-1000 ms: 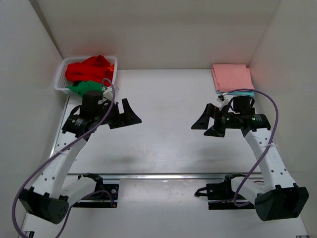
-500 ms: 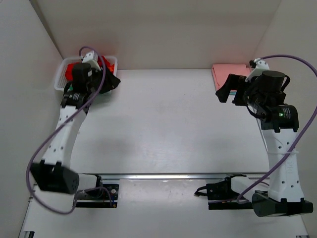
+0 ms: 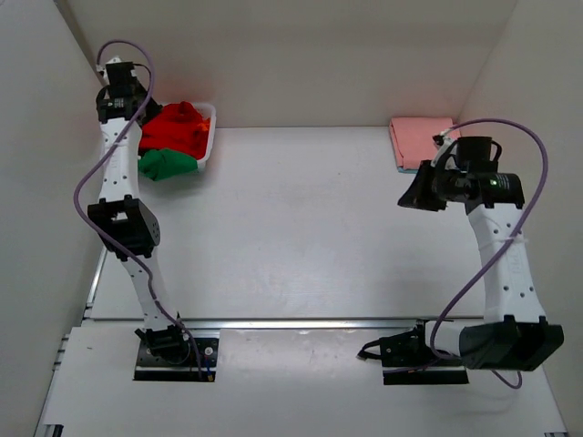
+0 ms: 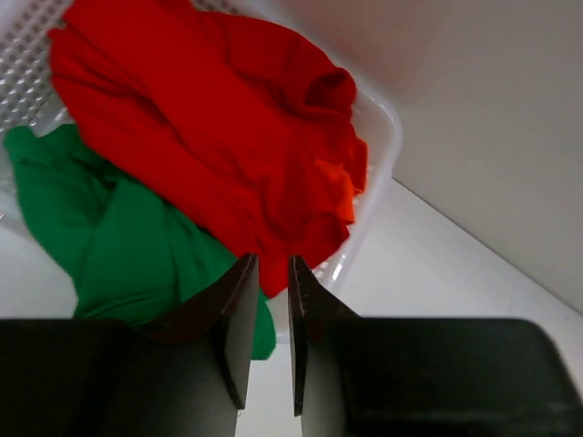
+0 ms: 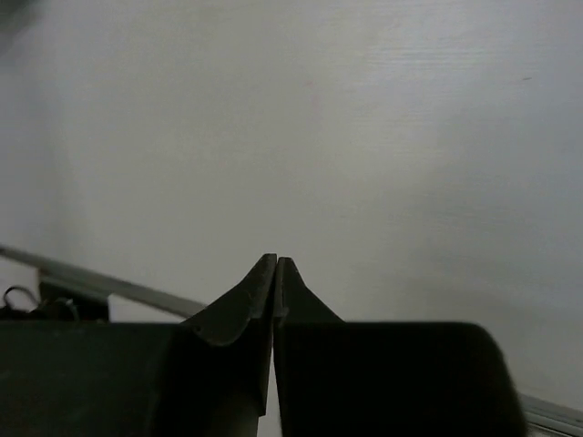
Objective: Fold and stack the t-shirts
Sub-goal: Grab crumpled tshirt from bin with the left arm
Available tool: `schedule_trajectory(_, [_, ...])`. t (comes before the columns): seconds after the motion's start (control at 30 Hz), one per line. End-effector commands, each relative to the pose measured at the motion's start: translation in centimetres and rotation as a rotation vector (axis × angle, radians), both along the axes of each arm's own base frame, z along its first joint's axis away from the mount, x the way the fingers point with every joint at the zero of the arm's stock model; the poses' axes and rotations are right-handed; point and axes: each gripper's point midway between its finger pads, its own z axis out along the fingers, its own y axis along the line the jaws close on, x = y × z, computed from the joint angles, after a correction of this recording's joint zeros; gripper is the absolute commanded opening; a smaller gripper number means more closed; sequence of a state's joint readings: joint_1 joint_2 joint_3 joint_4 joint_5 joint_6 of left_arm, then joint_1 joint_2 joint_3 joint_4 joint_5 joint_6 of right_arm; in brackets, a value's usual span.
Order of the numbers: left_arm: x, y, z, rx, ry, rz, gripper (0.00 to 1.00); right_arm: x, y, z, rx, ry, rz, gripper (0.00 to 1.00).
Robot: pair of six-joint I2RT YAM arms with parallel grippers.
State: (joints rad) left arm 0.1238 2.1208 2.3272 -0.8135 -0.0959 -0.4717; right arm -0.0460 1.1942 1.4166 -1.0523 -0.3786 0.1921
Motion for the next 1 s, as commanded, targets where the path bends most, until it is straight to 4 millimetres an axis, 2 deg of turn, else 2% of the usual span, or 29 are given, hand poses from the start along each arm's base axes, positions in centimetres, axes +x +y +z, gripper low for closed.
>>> schedule_trajectory(0.0, [-2.0, 1.6, -0.2, -0.076, 0.05, 0.048, 0.31, -2.6, 5.6, 1.0, 0.226, 0.131, 0.16, 0.0])
schedule_trajectory(0.03, [-2.0, 1.9, -1.9, -0.096, 0.074, 0.048, 0.35, -3.0, 7.0, 1.4, 0.256, 0.106, 0.201, 0.0])
schedule_trajectory(0.07, [-1.6, 1.8, -2.0, -0.109, 0.055, 0.043, 0.4, -2.8, 8.1, 0.4, 0.3, 0.106, 0.222, 0.01])
schedule_trajectory(0.1, [-1.3, 2.3, -2.9, -0.112, 0.058, 0.056, 0.48, -3.0, 8.3, 0.7, 0.301, 0.102, 0.236, 0.26])
schedule_trajectory(0.13, [-1.2, 2.2, -3.3, -0.111, 0.063, 0.056, 0.54, -2.9, 7.4, 0.8, 0.284, 0.114, 0.201, 0.58])
schedule_trajectory(0.17, [-0.7, 2.7, -4.0, -0.103, 0.069, 0.07, 0.58, -2.5, 7.3, 1.4, 0.288, 0.082, 0.209, 0.69])
schedule_trajectory(0.2, [-0.2, 3.0, -4.4, -0.099, 0.069, 0.077, 0.6, -2.7, 7.8, 1.7, 0.273, 0.07, 0.223, 0.73])
schedule_trajectory(0.23, [0.2, 3.3, -4.2, -0.1, 0.06, 0.088, 0.69, -2.4, 7.6, 2.3, 0.25, 0.049, 0.213, 0.79])
schedule_trajectory(0.27, [0.6, 3.5, -5.3, -0.102, 0.078, 0.092, 0.75, -2.4, 7.4, 2.2, 0.226, 0.045, 0.215, 0.82])
schedule_trajectory(0.3, [1.3, 3.9, -6.0, -0.112, 0.082, 0.103, 0.75, -2.5, 7.7, 2.3, 0.223, 0.052, 0.225, 0.83])
schedule_trajectory(0.33, [1.5, 4.2, -5.6, -0.113, 0.07, 0.107, 0.75, -2.2, 7.4, 2.4, 0.212, 0.046, 0.218, 0.84])
schedule_trajectory(0.43, [2.8, 4.9, -8.1, -0.146, 0.075, 0.143, 0.76, -2.1, 6.7, 1.8, 0.247, 0.073, 0.198, 0.79])
schedule_trajectory(0.5, [3.1, 5.7, -9.7, -0.166, 0.079, 0.177, 0.73, -2.3, 5.9, 1.5, 0.265, 0.086, 0.169, 0.79])
schedule_trajectory(0.6, [4.2, 7.5, -11.1, -0.184, 0.053, 0.213, 0.69, -2.6, 5.6, 1.6, 0.263, 0.079, 0.152, 0.78])
schedule_trajectory(0.7, [5.4, 9.0, -11.3, -0.198, 0.016, 0.235, 0.7, -2.9, 5.6, 1.0, 0.25, 0.104, 0.144, 0.79])
schedule_trajectory(0.73, [5.6, 9.5, -12.3, -0.21, 0.024, 0.243, 0.69, -3.2, 5.8, 0.9, 0.249, 0.116, 0.153, 0.78])
schedule_trajectory(0.77, [6.1, 9.4, -12.2, -0.218, 0.007, 0.24, 0.69, -3.0, 6.0, 0.7, 0.247, 0.125, 0.155, 0.79])
schedule_trajectory(0.83, [6.8, 9.5, -13.5, -0.24, 0.002, 0.242, 0.69, -3.3, 6.5, 0.3, 0.247, 0.151, 0.178, 0.79])
schedule_trajectory(0.93, [7.6, 10.0, -14.3, -0.254, -0.027, 0.249, 0.71, -3.4, 6.8, -0.9, 0.236, 0.194, 0.193, 0.79])
schedule_trajectory(0.97, [8.0, 10.5, -13.9, -0.254, -0.054, 0.261, 0.71, -3.5, 6.9, -0.9, 0.237, 0.199, 0.194, 0.77])
